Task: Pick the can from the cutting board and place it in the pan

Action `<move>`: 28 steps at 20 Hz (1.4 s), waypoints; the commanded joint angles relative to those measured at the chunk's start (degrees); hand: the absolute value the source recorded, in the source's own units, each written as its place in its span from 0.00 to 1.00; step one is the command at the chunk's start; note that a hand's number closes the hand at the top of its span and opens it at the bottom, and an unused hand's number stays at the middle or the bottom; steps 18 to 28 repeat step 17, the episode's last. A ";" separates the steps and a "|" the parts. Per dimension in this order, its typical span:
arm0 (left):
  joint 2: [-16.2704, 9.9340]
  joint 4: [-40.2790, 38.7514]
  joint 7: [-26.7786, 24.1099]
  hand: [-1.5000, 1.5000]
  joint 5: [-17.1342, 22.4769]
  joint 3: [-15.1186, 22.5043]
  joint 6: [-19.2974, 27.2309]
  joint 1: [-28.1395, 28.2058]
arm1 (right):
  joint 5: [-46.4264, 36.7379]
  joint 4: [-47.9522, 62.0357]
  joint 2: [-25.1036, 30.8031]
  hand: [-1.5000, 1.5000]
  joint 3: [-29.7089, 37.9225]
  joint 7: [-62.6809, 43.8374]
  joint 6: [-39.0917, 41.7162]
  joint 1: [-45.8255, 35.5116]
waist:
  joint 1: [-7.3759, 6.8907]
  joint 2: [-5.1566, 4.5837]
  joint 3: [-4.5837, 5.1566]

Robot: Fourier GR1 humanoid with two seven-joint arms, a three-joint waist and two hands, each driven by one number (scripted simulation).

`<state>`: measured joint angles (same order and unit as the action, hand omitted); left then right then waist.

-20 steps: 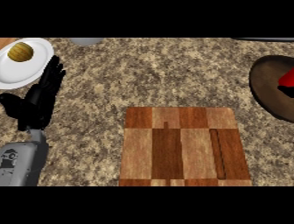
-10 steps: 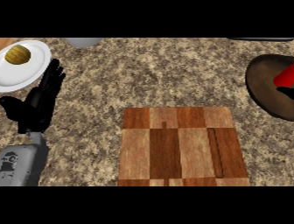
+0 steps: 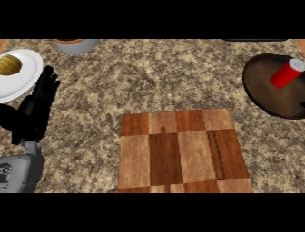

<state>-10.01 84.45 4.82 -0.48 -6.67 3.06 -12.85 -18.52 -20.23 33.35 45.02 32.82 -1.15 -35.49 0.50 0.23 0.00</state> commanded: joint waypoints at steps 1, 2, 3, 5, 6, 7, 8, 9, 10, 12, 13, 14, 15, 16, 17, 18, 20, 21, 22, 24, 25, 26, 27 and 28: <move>-2.03 2.33 0.25 0.50 0.78 -1.62 -1.01 2.67 | 4.16 -5.23 0.81 0.00 1.24 2.42 9.30 6.83 | 1.82 0.89 0.21; -1.22 1.33 -0.01 0.50 0.25 -1.49 0.03 1.62 | 4.76 -8.03 -1.70 0.00 0.34 1.64 10.01 7.31 | 1.79 0.76 0.23; -0.38 1.85 -1.28 0.50 0.44 -0.97 -0.38 4.24 | 5.77 -9.40 0.80 0.00 0.72 1.57 13.83 9.62 | 1.54 0.65 0.20; -2.65 1.32 1.21 0.50 1.04 -2.74 -0.82 1.94 | 6.26 -15.16 -4.29 0.00 -0.36 1.58 12.40 12.66 | 2.19 0.85 0.29; -1.25 0.84 -0.90 0.50 0.48 -2.06 -0.05 2.61 | 6.82 -17.69 -2.26 0.00 -0.11 0.49 14.65 14.72 | 2.69 0.92 0.34; -2.26 1.99 0.35 0.50 1.84 -2.97 -1.20 2.66 | 8.16 -21.20 -3.39 0.00 0.28 -2.39 14.70 16.27 | 2.17 0.81 0.30; -0.21 1.86 1.07 0.50 0.13 -0.86 0.49 2.27 | 9.15 -23.89 -4.66 0.00 0.68 -1.78 15.44 18.44 | 2.65 0.86 0.31; -2.22 1.59 1.74 0.50 1.09 -2.46 -0.67 1.56 | 9.64 -27.64 -6.55 0.00 0.44 -2.89 15.14 20.69 | 2.46 0.78 0.31; -0.36 1.57 -0.07 0.50 -0.52 -1.38 1.23 2.89 | 9.95 -31.17 -5.72 0.00 0.10 -5.13 16.85 21.84 | 2.64 0.83 0.35; -0.48 0.93 0.97 0.50 -0.53 -1.21 1.12 1.73 | 11.87 -37.03 -7.42 0.00 0.10 -8.38 20.35 25.75 | 2.91 0.83 0.36; -0.25 3.06 0.46 0.50 0.46 -1.17 0.25 3.51 | 12.60 -41.63 -8.88 0.00 0.17 -10.02 20.31 28.21 | 2.22 0.76 0.32; -0.94 3.21 2.51 0.50 0.24 -1.25 0.41 1.98 | 12.81 -45.55 -11.22 0.00 -0.12 -10.46 20.27 31.69 | 2.08 0.60 0.26; -1.25 3.62 0.18 0.50 1.08 -1.91 -0.59 3.34 | 12.89 -50.87 -11.35 0.00 -0.07 -14.46 18.68 31.90 | 1.69 0.54 0.29; -0.86 3.35 0.76 0.50 0.80 -0.64 -1.42 3.91 | 12.80 -55.43 -13.71 0.00 -1.08 -16.32 18.34 33.87 | 1.21 0.33 0.22; -0.30 4.11 1.09 0.50 0.70 -0.71 -0.49 3.99 | 13.58 -59.81 -14.00 0.00 -0.38 -17.93 19.48 36.82 | 1.71 0.48 0.27; -0.30 4.11 1.09 0.50 0.70 -0.71 -0.49 3.99 | 13.58 -59.81 -14.00 0.00 -0.38 -17.93 19.48 36.82 | 1.71 0.48 0.27; -0.30 4.11 1.09 0.50 0.70 -0.71 -0.49 3.99 | 13.58 -59.81 -14.00 0.00 -0.38 -17.93 19.48 36.82 | 1.71 0.48 0.27; -0.30 4.11 1.09 0.50 0.70 -0.71 -0.49 3.99 | 13.58 -59.81 -14.00 0.00 -0.38 -17.93 19.48 36.82 | 1.71 0.48 0.27; -0.30 4.11 1.09 0.50 0.70 -0.71 -0.49 3.99 | 13.58 -59.81 -14.00 0.00 -0.38 -17.93 19.48 36.82 | 1.71 0.48 0.27; -0.30 4.11 1.09 0.50 0.70 -0.71 -0.49 3.99 | 13.58 -59.81 -14.00 0.00 -0.38 -17.93 19.48 36.82 | 1.71 0.48 0.27; -0.30 4.11 1.09 0.50 0.70 -0.71 -0.49 3.99 | 13.58 -59.81 -14.00 0.00 -0.38 -17.93 19.48 36.82 | 1.71 0.48 0.27; -0.30 4.11 1.09 0.50 0.70 -0.71 -0.49 3.99 | 13.58 -59.81 -14.00 0.00 -0.38 -17.93 19.48 36.82 | 1.71 0.48 0.27; -0.30 4.11 1.09 0.50 0.70 -0.71 -0.49 3.99 | 13.58 -59.81 -14.00 0.00 -0.38 -17.93 19.48 36.82 | 1.71 0.48 0.27; -0.30 4.11 1.09 0.50 0.70 -0.71 -0.49 3.99 | 13.58 -59.81 -14.00 0.00 -0.38 -17.93 19.48 36.82 | 1.71 0.48 0.27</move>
